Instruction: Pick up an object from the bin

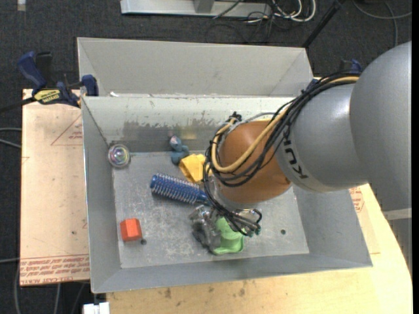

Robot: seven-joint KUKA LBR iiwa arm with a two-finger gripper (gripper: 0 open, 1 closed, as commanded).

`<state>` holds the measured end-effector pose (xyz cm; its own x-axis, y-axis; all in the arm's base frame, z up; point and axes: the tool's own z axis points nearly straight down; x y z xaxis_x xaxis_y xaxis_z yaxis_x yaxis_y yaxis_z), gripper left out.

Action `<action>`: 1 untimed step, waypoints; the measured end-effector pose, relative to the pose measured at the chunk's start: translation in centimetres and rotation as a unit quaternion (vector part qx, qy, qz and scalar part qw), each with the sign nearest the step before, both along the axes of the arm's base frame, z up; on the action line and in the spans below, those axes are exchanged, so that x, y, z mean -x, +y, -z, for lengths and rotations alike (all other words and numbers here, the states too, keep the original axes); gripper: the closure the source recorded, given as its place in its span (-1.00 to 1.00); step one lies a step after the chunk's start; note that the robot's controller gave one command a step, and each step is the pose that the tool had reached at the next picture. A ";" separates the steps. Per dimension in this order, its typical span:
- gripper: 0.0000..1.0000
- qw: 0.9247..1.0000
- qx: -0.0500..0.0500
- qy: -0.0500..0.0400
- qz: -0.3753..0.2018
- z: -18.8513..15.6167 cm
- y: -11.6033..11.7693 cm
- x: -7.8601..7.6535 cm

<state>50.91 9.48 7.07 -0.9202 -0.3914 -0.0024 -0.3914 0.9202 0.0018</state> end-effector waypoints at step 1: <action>1.00 0.996 0.000 -0.001 0.088 -3.1 0.8 -0.1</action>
Offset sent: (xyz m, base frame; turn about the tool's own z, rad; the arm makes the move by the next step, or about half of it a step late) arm 0.0002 0.0066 0.0310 0.1781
